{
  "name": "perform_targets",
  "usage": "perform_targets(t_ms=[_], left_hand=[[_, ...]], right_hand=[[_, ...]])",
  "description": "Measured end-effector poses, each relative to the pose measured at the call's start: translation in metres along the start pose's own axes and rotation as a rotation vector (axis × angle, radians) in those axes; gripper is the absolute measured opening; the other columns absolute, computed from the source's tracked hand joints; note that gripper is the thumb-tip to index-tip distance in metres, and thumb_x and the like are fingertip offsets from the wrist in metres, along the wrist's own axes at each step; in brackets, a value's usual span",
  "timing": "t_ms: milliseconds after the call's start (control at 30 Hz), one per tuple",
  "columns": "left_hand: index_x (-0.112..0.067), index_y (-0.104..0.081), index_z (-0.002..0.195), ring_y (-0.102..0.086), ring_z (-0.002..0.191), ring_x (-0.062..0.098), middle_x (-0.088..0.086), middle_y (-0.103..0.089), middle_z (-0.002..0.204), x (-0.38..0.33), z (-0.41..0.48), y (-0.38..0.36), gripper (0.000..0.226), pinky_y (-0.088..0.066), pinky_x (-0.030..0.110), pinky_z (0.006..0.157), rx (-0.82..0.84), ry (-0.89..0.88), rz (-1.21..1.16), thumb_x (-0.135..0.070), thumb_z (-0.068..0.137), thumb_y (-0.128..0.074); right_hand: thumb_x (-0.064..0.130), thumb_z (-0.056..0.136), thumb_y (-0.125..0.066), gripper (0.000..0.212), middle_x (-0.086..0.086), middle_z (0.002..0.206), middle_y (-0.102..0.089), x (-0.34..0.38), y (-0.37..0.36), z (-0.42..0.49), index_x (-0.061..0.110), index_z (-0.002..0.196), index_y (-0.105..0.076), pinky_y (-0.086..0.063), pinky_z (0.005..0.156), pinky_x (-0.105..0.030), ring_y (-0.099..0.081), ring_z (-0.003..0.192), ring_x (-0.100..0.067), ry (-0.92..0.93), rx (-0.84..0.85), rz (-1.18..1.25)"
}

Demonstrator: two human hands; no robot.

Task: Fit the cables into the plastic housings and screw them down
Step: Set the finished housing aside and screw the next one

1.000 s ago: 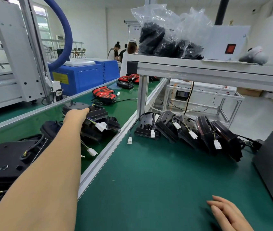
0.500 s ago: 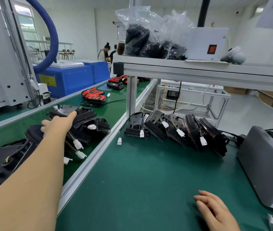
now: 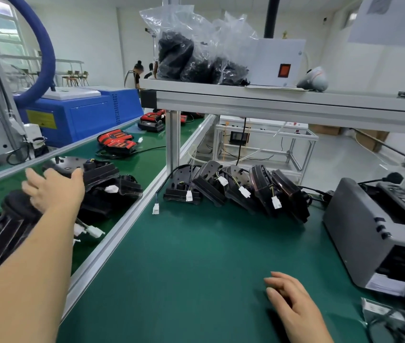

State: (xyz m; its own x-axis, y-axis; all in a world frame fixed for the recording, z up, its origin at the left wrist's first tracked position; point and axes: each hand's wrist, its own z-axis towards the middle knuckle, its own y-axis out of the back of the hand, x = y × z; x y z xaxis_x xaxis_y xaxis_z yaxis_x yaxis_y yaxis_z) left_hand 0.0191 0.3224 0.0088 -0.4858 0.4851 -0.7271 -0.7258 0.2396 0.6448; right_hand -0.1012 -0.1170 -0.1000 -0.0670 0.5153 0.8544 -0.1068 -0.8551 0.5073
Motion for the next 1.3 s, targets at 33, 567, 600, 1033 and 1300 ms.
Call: perform_targets(t_ms=[33, 567, 600, 1033, 1300], left_hand=[[0.001, -0.04, 0.137, -0.013, 0.14, 0.039, 0.017, -0.013, 0.156, -0.004, -0.008, -0.003, 0.063, -0.021, 0.054, 0.11, -0.066, -0.1, -0.013, -0.042, 0.093, -0.052], [-0.026, -0.057, 0.127, -0.048, 0.118, 0.013, -0.008, -0.05, 0.129, -0.006, -0.207, -0.11, 0.034, -0.037, 0.028, 0.097, 0.525, -1.035, 0.13, -0.036, 0.096, -0.047], [-0.026, -0.057, 0.126, -0.047, 0.118, 0.013, -0.008, -0.05, 0.13, -0.004, -0.21, -0.112, 0.034, -0.036, 0.028, 0.097, 0.519, -1.037, 0.134, -0.036, 0.097, -0.046], [-0.022, -0.057, 0.125, -0.048, 0.115, 0.015, -0.007, -0.052, 0.124, 0.002, -0.211, -0.115, 0.034, -0.038, 0.027, 0.095, 0.465, -0.965, 0.144, -0.038, 0.097, -0.045], [-0.023, -0.058, 0.123, -0.048, 0.113, 0.013, -0.009, -0.054, 0.121, 0.001, -0.212, -0.116, 0.034, -0.039, 0.026, 0.094, 0.455, -0.971, 0.16, -0.039, 0.097, -0.043]], right_hand=[[0.006, 0.085, -0.066, 0.023, 0.01, 0.114, -0.061, 0.001, 0.002, 0.002, 0.029, 0.091, -0.067, -0.037, 0.083, -0.004, -0.057, 0.106, -0.013, -0.036, -0.011, 0.068], [0.025, 0.089, -0.06, 0.056, -0.012, 0.139, -0.043, 0.008, 0.062, 0.15, 0.012, 0.139, -0.038, -0.04, 0.091, -0.038, -0.048, 0.12, -0.031, -0.194, -0.395, -0.184], [0.025, 0.088, -0.061, 0.056, -0.012, 0.137, -0.045, 0.008, 0.063, 0.157, 0.013, 0.138, -0.039, -0.041, 0.091, -0.038, -0.049, 0.119, -0.031, -0.179, -0.406, -0.198], [0.03, 0.089, -0.058, 0.049, -0.012, 0.126, -0.058, 0.009, 0.064, 0.206, 0.022, 0.135, -0.042, -0.045, 0.082, -0.038, -0.056, 0.11, -0.034, -0.129, -0.345, -0.308], [0.029, 0.095, -0.052, 0.043, -0.017, 0.126, -0.054, 0.009, 0.067, 0.203, 0.017, 0.136, -0.045, -0.042, 0.083, -0.037, -0.054, 0.11, -0.036, -0.05, -0.453, -0.193]])
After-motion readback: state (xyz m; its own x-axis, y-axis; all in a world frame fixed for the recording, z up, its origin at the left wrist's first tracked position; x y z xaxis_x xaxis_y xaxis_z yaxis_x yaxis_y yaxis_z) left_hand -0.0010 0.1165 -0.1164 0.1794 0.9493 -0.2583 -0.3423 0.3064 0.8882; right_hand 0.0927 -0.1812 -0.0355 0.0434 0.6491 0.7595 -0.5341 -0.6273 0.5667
